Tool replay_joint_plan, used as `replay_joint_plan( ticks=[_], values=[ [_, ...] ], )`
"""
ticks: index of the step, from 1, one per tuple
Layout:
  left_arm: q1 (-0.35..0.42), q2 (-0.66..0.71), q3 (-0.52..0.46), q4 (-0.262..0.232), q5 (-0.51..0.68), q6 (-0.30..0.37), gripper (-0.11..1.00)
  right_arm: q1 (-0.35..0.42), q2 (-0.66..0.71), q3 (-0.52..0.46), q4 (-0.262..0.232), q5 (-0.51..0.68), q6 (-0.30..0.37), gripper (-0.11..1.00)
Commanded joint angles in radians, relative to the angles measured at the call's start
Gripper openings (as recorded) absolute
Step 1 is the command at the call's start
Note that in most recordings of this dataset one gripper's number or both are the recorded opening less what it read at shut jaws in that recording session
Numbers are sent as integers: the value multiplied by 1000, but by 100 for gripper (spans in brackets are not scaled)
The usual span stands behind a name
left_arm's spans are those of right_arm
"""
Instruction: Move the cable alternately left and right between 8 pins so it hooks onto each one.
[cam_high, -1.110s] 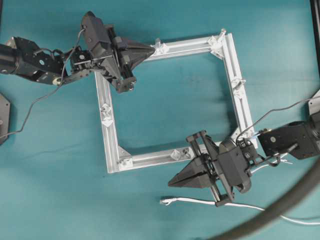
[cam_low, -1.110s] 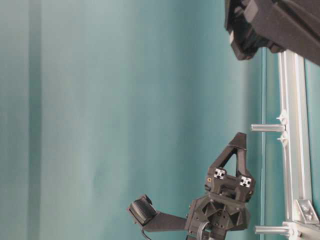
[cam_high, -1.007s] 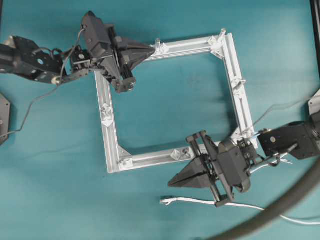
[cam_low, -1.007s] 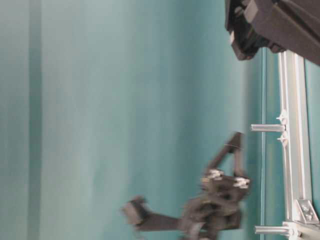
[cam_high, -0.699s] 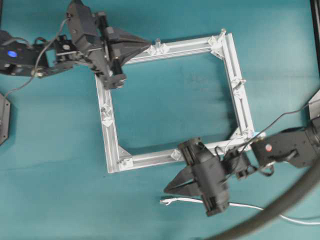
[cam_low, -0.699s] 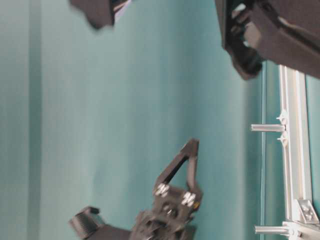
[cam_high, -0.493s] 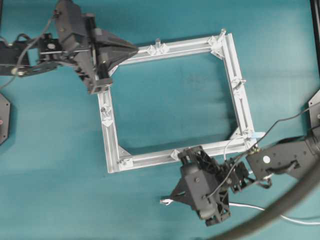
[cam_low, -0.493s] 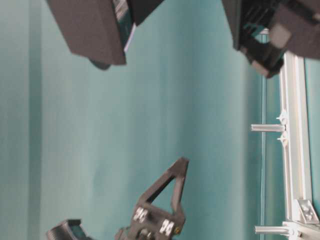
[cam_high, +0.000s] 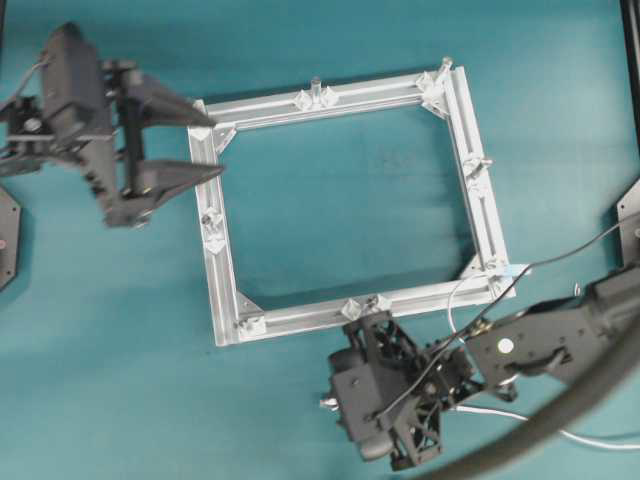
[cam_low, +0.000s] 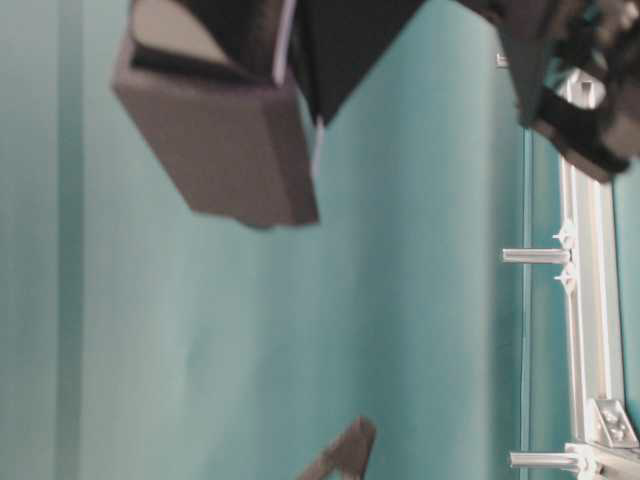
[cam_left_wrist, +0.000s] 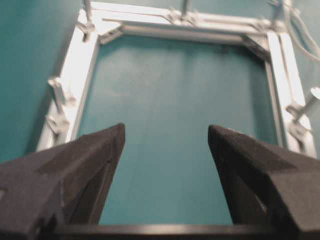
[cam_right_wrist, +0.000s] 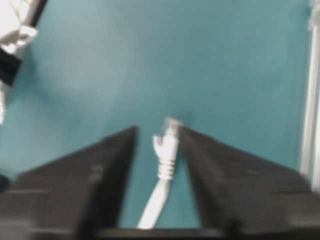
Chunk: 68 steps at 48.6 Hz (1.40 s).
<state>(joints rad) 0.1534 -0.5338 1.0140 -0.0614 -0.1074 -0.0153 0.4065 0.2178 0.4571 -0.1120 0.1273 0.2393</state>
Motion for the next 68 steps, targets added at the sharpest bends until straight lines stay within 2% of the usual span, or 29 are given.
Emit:
replay_joint_plan(
  ticks=[1,5,14,27,40,46,53,68],
  values=[
    [-17,-63,21,-3,14,-11,74,8,14,-46,0,32,14,52],
    [-31,-120,58,-2,41,-11,74,8,38,-60,-2,84,37,64],
    [-32,-276,129,-2,118,-11,74,8,69,-81,0,129,84,63],
    [-32,-469,199,-2,178,-12,74,8,103,-94,-3,92,89,62],
    [-32,-546,233,-2,241,-12,74,8,140,-115,-3,100,91,62],
    [-32,-557,244,-2,242,-12,74,8,146,-115,-3,106,92,52],
    [-32,-558,255,-3,242,-12,74,8,164,-117,-3,106,94,27],
    [-32,-561,275,-2,242,-11,74,8,152,-114,-3,146,152,23]
  ],
)
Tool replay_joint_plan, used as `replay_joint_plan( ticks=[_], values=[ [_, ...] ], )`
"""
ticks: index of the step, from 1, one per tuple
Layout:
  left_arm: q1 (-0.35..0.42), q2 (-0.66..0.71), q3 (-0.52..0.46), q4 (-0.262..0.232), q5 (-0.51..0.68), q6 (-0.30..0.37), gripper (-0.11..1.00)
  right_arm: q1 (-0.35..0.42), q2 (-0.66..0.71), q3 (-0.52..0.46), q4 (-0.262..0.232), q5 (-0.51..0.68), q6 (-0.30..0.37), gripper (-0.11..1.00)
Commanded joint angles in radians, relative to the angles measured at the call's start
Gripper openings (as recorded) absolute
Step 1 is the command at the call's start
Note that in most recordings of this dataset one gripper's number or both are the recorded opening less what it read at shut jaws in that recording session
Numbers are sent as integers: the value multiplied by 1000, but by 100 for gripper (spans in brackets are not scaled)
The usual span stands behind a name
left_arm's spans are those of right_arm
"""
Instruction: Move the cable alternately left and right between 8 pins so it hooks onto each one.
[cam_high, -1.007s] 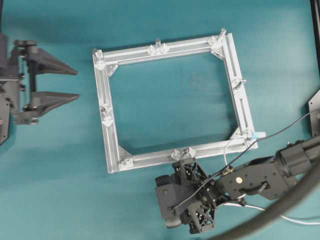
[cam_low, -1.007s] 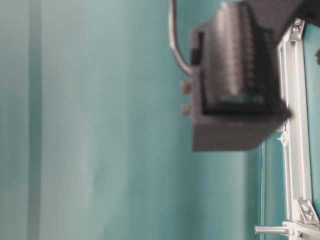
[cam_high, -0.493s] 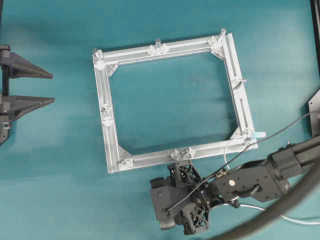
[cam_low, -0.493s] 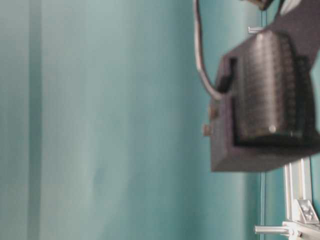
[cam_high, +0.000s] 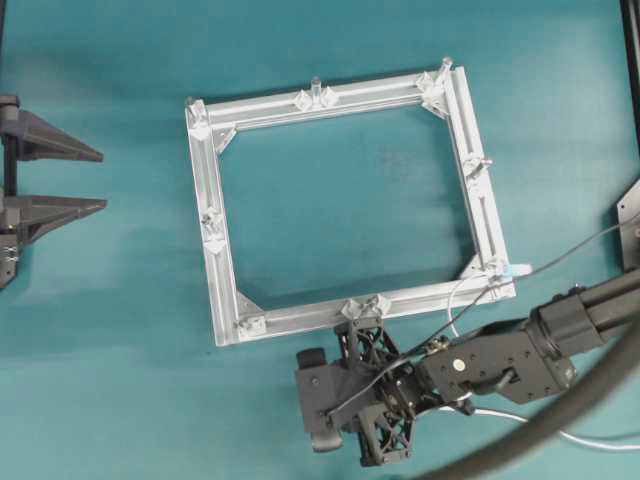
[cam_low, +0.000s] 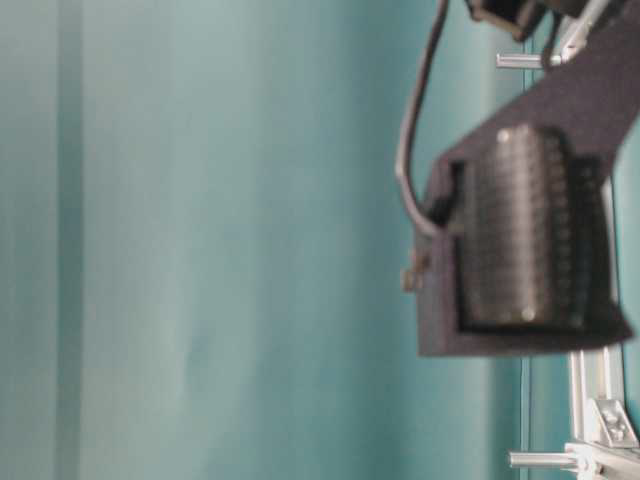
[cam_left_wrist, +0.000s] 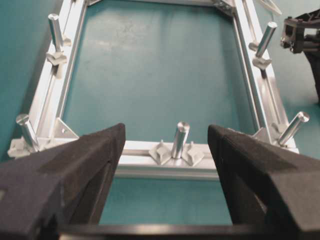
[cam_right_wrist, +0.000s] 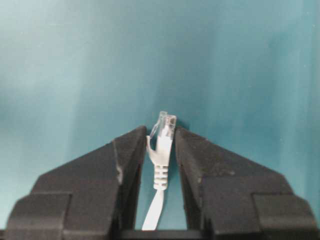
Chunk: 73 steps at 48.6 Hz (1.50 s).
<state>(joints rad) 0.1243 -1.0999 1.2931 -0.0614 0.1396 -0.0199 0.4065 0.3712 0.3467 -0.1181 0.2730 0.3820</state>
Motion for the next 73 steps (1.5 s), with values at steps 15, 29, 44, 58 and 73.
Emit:
replay_joint_plan(
  ticks=[15,29,44,58,73],
  values=[
    [-3,-3,3,0,-9,-3,74,67,-164,95,-3,-17,132,16],
    [-3,-3,14,2,-9,-2,74,121,-307,126,-255,290,499,16],
    [-3,-3,14,2,-9,-5,74,86,-331,161,-624,485,1140,16],
    [-3,-3,18,2,-5,-8,74,-101,-330,163,-630,469,1259,16],
    [-3,-232,72,2,8,-8,74,-273,-302,140,-627,293,1255,16]
  ],
)
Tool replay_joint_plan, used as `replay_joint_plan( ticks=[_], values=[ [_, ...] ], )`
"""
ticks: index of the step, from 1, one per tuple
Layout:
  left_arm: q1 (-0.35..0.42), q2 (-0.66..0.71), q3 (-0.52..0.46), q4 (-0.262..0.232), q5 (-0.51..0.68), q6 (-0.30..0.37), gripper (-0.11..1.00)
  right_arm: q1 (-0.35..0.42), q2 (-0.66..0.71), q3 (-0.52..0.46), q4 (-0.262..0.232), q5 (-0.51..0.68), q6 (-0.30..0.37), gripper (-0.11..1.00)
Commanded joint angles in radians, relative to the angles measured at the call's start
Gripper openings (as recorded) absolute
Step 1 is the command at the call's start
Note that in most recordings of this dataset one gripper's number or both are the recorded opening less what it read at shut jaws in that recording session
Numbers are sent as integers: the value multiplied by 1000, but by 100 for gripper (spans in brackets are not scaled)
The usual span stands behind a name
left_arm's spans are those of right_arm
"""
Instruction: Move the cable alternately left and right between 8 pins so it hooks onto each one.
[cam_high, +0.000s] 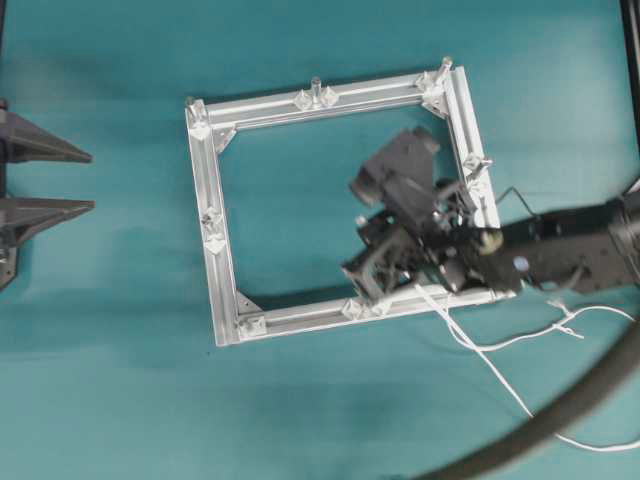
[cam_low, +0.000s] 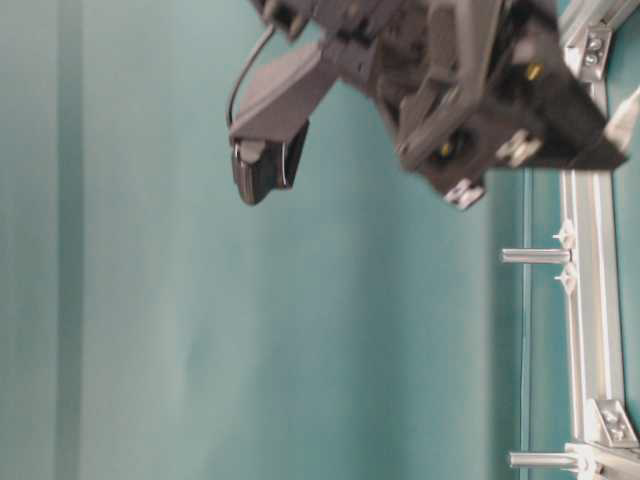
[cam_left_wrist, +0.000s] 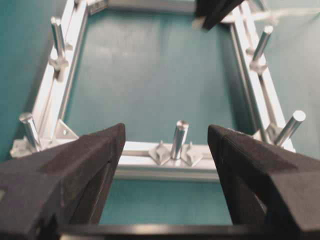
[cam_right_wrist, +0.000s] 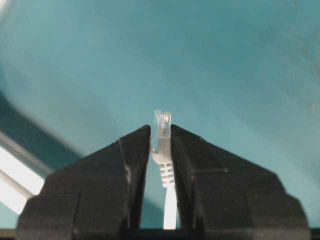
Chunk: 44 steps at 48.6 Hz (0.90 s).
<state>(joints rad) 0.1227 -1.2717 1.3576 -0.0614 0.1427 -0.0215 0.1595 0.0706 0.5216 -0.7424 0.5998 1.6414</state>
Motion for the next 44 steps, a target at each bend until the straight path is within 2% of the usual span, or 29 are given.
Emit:
replay_joint_plan(
  ticks=[1,5,10,18,26,36,44],
  values=[
    [-2,-80,15,0,12,-6,74,-29,5,-40,-3,-38,-6,16],
    [-2,-141,28,2,55,-8,74,-41,28,-60,-3,-51,-25,16],
    [-2,-156,17,2,124,-11,74,-43,61,-98,-2,-58,-86,16],
    [-2,-155,5,0,130,-9,74,-48,120,-175,41,-98,-267,16],
    [-2,-156,3,2,132,-8,74,-52,156,-247,129,-98,-514,16],
    [-2,-156,3,2,132,-8,74,-52,192,-319,270,-69,-905,16],
    [-2,-156,8,2,129,-8,74,-34,201,-353,341,-6,-1181,16]
  ],
)
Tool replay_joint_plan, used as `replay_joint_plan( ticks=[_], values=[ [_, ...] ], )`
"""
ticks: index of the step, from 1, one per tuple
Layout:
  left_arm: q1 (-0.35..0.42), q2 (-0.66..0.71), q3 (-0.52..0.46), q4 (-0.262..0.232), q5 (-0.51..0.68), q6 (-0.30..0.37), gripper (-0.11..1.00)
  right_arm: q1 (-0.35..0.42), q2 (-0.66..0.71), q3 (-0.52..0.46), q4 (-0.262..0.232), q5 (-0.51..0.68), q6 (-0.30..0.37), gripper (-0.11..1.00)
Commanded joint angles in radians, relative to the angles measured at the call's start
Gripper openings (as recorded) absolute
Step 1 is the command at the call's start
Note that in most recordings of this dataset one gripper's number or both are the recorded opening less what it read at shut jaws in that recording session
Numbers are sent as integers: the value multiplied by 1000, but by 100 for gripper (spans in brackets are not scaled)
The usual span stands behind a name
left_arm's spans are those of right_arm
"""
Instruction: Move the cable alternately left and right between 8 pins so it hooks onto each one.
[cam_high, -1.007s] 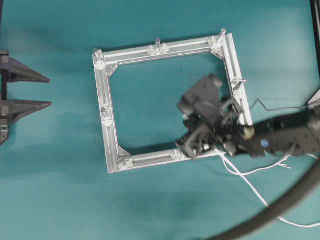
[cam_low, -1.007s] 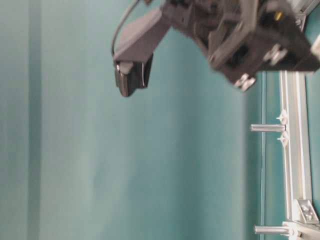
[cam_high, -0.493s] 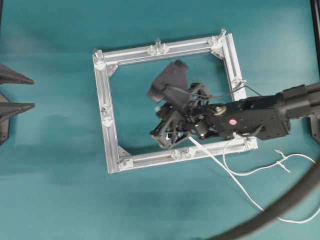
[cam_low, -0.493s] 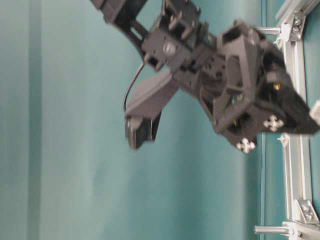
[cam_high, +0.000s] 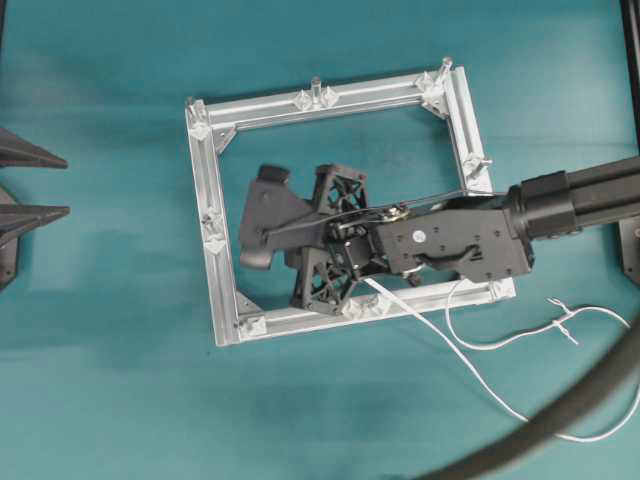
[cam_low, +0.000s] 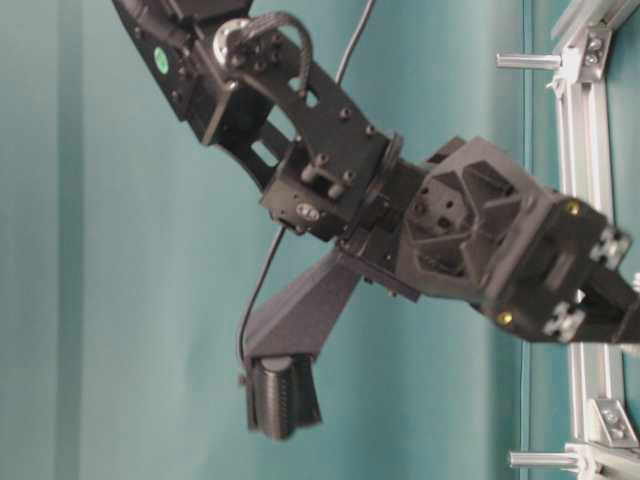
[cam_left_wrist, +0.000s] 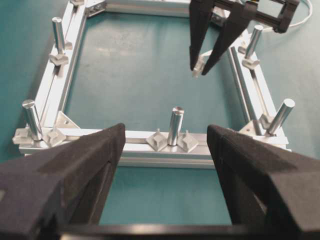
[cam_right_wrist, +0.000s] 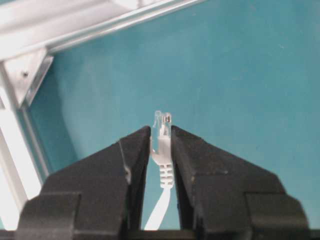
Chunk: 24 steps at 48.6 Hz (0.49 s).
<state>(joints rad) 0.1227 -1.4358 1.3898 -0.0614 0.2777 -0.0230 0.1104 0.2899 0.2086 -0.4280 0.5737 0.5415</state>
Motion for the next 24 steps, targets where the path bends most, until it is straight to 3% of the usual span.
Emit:
replay_joint_plan(
  ticks=[1,8,11,24],
  values=[
    [-2,8,-23,0,-6,-6,74,18,-18,-43,34,26,-110,16],
    [-2,8,-23,2,-8,-6,74,57,-12,-61,60,54,-279,16],
    [-2,8,-23,2,-8,-6,74,77,-8,-69,64,58,-318,16],
    [-2,8,-23,2,-8,-6,74,176,26,-114,64,63,-390,16]
  ],
)
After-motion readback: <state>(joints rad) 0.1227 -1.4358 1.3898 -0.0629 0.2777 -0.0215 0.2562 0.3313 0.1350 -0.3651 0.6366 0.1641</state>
